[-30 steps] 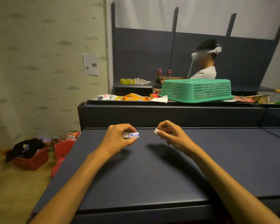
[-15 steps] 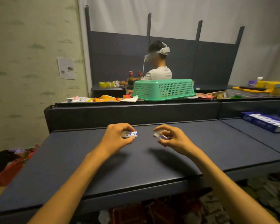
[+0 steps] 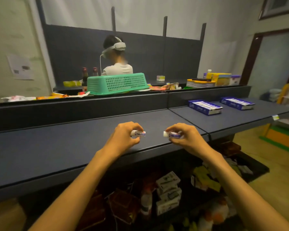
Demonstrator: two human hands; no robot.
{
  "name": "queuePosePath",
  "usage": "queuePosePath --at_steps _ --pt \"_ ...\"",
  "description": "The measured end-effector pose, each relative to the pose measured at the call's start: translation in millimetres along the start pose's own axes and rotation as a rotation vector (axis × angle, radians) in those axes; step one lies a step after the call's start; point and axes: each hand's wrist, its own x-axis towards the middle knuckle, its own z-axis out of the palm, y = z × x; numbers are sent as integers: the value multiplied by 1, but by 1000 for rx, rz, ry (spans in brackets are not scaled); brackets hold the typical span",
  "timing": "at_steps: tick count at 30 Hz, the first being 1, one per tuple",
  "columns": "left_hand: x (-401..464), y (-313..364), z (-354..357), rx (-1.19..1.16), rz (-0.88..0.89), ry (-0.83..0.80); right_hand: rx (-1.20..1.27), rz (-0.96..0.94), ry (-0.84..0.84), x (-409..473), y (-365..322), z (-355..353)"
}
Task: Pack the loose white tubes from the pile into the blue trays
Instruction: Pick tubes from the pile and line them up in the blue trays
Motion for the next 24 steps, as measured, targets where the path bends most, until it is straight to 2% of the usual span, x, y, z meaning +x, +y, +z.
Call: queuePosePath --at_steps 10,24 --pt "90 75 119 -55 99 -61 -179 145 116 -47 106 -98" --pt "276 150 306 -106 224 -119 -325 323 190 -31 291 -236"
